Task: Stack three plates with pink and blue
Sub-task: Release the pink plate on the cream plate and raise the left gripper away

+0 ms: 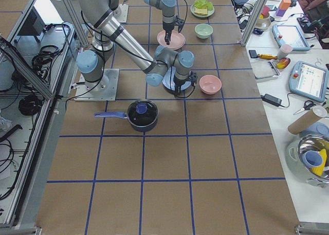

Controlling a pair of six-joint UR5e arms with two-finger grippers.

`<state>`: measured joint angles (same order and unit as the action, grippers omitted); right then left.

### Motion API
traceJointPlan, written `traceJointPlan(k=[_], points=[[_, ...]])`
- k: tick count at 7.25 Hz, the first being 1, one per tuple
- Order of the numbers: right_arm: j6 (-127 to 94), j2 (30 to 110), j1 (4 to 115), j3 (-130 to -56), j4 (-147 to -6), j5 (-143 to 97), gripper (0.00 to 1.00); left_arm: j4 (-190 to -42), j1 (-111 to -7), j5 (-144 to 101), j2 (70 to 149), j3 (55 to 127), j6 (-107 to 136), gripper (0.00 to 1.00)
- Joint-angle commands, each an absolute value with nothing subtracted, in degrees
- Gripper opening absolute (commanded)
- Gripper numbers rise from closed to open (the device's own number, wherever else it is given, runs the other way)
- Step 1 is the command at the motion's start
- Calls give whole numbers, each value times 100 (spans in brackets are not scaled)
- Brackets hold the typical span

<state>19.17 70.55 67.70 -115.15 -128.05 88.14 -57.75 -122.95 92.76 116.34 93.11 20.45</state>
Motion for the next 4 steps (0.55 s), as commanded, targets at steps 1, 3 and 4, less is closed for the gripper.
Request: traceJointPlan(k=[1,3,4], points=[[1846,7084,6785,-11505,-12762,8614,14,-5835,-11973,9273,11348,9273,2004,100],[1846,7128,6785,-11505,-12639,8613,0,-6387,-11516,9185,10945,9264,1856,100],[1846,7250,6785,-11505,-12586,8613,0,-6894,-11192,9063,10647,9246,1602,100]])
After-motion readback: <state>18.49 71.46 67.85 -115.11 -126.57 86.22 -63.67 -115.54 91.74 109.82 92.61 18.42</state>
